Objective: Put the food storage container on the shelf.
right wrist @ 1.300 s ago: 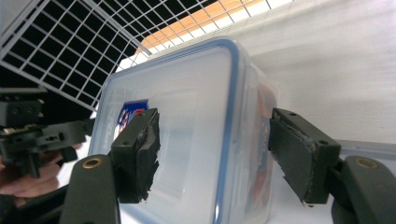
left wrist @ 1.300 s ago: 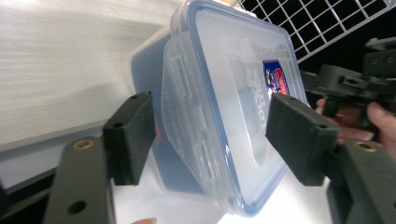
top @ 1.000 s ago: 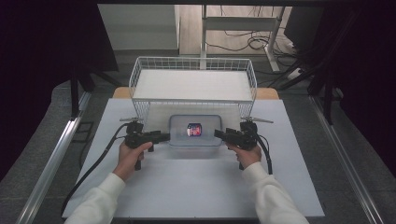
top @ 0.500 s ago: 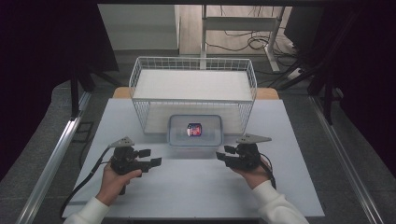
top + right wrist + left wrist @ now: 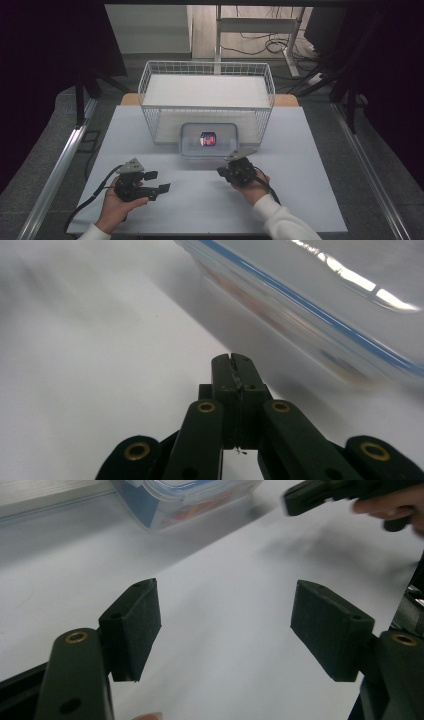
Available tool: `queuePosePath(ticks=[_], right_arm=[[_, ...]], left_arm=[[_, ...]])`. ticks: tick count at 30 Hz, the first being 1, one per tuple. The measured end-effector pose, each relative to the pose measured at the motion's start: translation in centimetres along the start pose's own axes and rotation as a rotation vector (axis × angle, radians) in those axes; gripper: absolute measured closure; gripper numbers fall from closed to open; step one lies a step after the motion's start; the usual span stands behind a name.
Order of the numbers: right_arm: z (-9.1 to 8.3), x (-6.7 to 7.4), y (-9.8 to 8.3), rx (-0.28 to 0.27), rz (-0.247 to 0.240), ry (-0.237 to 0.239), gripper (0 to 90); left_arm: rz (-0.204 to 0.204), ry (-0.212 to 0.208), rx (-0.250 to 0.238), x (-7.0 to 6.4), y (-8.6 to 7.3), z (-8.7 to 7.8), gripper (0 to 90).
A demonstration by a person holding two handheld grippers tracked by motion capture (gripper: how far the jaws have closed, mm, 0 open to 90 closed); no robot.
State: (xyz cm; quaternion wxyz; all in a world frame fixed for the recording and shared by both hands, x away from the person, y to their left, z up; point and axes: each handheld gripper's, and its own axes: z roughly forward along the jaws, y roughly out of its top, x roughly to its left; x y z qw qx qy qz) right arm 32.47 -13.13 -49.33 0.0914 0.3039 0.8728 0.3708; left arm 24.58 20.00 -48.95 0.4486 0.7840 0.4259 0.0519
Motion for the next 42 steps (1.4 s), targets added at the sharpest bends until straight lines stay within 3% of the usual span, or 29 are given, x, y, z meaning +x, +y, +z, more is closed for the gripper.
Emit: queuePosePath(ticks=[6, 9, 15, 18, 24, 42], right_arm=[[4.3, 0.4, 1.3, 0.051, -0.029, -0.042, 89.0], [5.5, 0.2, 1.6, 0.051, -0.007, -0.064, 89.0], [5.2, -0.5, 2.1, 0.01, 0.012, -0.08, 89.1], [5.2, -0.5, 2.5, -0.005, 0.019, -0.084, 89.1], [5.1, -1.0, 3.3, -0.031, 0.037, -0.096, 89.1], [7.6, -4.2, 5.6, -0.085, 0.147, -0.121, 89.1]], left_arm=[[0.0, 0.003, -0.006, 0.1, 0.0, -0.1, 27.5], [-0.004, 0.004, -0.014, 0.3, 0.0, -0.3, 27.5], [-0.06, -0.01, -0.035, 1.3, -0.3, -0.8, 27.8], [-0.065, -0.013, -0.048, 1.4, -0.2, -1.1, 28.0], [-0.053, -0.002, -0.04, 1.2, -0.3, -1.0, 27.9], [-0.039, 0.014, -0.031, 1.2, -0.4, -1.1, 27.9]])
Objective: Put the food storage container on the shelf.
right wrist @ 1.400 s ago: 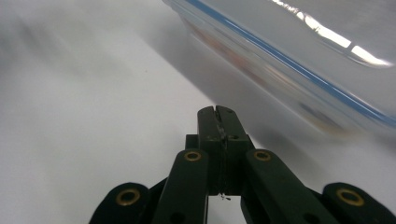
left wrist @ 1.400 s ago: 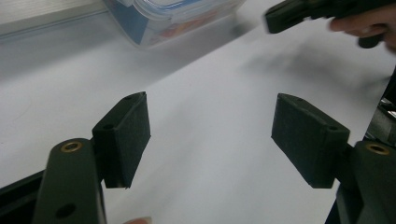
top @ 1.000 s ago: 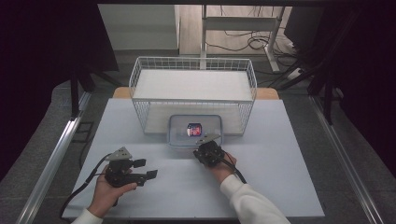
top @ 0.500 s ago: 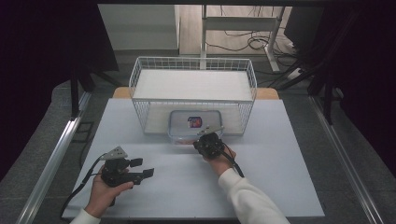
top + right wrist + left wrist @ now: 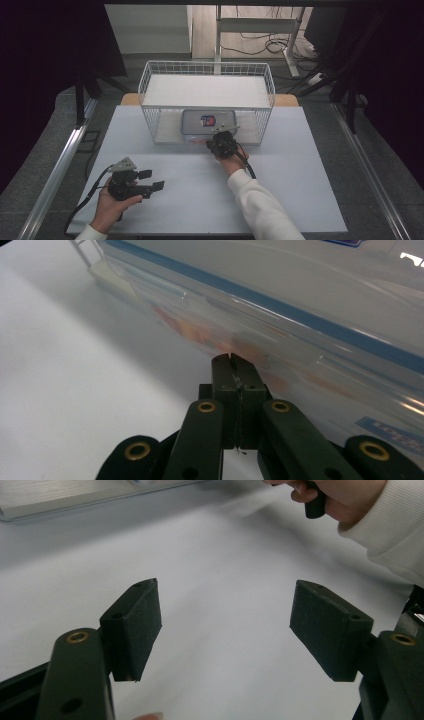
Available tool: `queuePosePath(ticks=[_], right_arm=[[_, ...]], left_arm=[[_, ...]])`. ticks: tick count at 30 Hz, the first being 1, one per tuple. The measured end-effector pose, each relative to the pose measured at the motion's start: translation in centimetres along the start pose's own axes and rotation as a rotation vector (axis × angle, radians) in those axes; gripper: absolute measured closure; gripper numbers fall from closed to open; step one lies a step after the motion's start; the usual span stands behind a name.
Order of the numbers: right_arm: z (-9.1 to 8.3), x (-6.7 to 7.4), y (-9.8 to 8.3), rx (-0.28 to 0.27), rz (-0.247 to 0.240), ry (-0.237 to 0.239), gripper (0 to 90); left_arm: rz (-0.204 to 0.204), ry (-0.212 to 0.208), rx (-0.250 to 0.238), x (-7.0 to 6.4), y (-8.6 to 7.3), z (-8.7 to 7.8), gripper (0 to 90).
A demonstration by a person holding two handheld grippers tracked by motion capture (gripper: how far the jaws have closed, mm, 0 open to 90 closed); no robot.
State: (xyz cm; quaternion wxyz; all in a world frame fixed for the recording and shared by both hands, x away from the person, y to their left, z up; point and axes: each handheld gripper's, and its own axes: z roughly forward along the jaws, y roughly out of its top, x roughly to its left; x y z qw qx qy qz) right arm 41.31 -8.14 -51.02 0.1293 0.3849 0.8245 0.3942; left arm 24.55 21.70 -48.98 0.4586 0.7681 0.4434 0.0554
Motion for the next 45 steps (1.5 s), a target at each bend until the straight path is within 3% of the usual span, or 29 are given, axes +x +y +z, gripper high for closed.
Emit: queuePosePath(ticks=[7, 20, 25, 30, 38, 39, 40, 45], right_arm=[[0.7, -0.3, 0.6, -0.004, 0.016, -0.014, 89.1], [0.4, -0.7, 0.7, -0.001, 0.018, -0.026, 89.1], [-2.2, 0.1, 0.8, 0.008, -0.068, 0.009, 89.1], [-6.8, 0.6, -0.1, -0.004, -0.128, 0.048, 89.1], [-14.1, 0.0, -4.4, -0.036, -0.17, 0.093, 89.0], [-14.1, 0.0, -4.4, -0.036, -0.17, 0.093, 89.0], [-15.8, -0.6, -6.0, -0.049, -0.157, 0.094, 89.0], [-18.4, -2.1, -8.5, -0.04, -0.12, 0.085, 89.0]], left_arm=[[0.002, 0.002, -0.001, 0.0, 0.0, -0.1, 27.9], [-0.002, 0.001, 0.001, 0.0, 0.0, 0.0, 27.8], [0.003, -0.001, 0.004, 0.0, 0.0, 0.0, 27.8], [0.0, -0.001, -0.006, -0.1, 0.0, -0.2, 27.8], [-0.005, 0.01, -0.002, -0.1, 0.0, 0.0, 27.9], [-0.005, 0.01, -0.002, -0.1, 0.0, 0.0, 27.9], [-0.005, 0.017, 0.001, -0.1, 0.0, 0.0, 27.9], [-0.001, 0.039, 0.003, -0.2, -0.1, 0.0, 27.9]])
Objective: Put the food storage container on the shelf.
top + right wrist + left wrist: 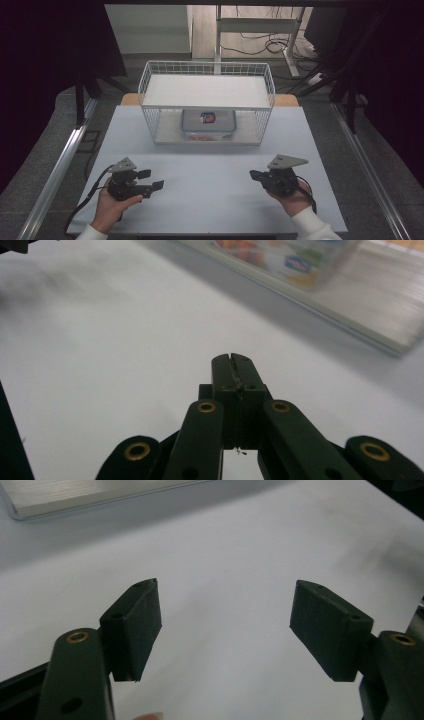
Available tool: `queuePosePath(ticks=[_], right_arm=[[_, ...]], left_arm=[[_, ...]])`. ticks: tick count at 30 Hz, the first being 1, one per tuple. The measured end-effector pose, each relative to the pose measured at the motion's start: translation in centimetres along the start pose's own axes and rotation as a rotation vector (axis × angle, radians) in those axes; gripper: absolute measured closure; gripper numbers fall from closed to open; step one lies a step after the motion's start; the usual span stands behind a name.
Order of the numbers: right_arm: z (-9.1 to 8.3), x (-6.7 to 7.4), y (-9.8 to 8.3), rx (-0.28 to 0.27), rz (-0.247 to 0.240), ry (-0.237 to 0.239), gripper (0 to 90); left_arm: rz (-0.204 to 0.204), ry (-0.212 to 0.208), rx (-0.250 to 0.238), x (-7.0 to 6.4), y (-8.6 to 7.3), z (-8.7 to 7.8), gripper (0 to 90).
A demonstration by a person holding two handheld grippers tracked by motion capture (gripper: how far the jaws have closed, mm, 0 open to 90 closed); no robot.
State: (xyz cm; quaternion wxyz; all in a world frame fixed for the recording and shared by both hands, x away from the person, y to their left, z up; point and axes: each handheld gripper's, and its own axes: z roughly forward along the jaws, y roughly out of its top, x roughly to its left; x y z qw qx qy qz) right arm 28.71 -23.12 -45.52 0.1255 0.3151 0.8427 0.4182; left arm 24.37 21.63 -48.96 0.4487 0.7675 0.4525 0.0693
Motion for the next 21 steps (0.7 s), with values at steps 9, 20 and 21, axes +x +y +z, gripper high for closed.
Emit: queuePosePath(ticks=[9, 20, 21], right_arm=[[-0.6, -0.8, -1.2, -0.003, 0.049, -0.028, 44.0], [-0.7, -0.8, -1.6, -0.019, 0.081, -0.099, 26.2], [-0.7, -0.8, -1.6, -0.021, 0.077, -0.102, 25.7]], left_arm=[[0.029, 0.038, 0.006, -0.3, -0.3, -0.3, 27.7], [0.028, 0.038, -0.003, -0.1, -0.2, -0.4, 27.4], [0.028, 0.038, -0.003, -0.1, -0.2, -0.4, 27.3]])
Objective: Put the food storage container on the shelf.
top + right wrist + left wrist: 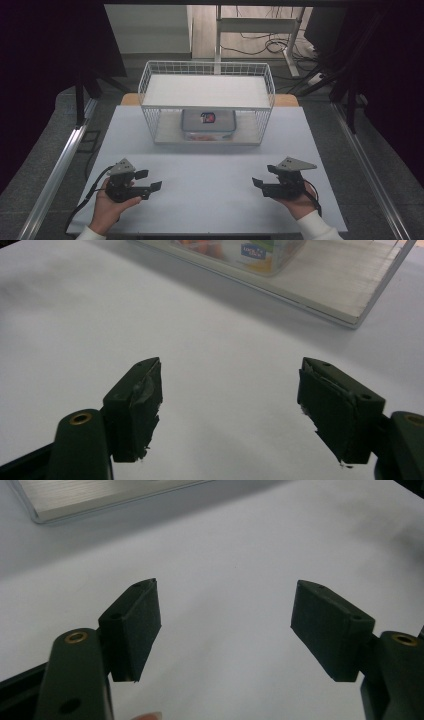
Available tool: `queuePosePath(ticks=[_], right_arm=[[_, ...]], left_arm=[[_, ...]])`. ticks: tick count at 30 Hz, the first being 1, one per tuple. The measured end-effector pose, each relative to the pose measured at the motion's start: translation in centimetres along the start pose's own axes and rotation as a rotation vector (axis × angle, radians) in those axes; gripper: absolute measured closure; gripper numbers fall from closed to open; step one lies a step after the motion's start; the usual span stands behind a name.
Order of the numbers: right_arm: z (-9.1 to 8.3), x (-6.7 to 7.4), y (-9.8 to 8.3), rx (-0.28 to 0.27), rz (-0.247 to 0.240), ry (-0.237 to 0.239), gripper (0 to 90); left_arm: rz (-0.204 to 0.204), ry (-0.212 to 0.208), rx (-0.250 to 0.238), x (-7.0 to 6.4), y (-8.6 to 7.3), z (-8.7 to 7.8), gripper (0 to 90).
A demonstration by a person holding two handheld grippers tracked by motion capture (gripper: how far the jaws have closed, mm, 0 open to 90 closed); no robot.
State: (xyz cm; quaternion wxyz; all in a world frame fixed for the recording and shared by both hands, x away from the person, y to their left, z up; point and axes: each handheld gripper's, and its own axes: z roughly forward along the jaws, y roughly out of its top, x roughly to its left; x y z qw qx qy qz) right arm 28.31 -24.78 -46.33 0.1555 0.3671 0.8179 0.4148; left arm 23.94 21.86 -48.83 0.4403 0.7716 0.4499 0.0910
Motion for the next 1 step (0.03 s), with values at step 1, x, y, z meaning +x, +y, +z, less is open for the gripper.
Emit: queuePosePath(ticks=[1], right_arm=[[0.02, 0.03, 0.04, -0.002, -0.004, -0.003, 25.2]], left_arm=[[0.0, 0.0, 0.0, 0.0, -0.01, -0.02, 27.3]])
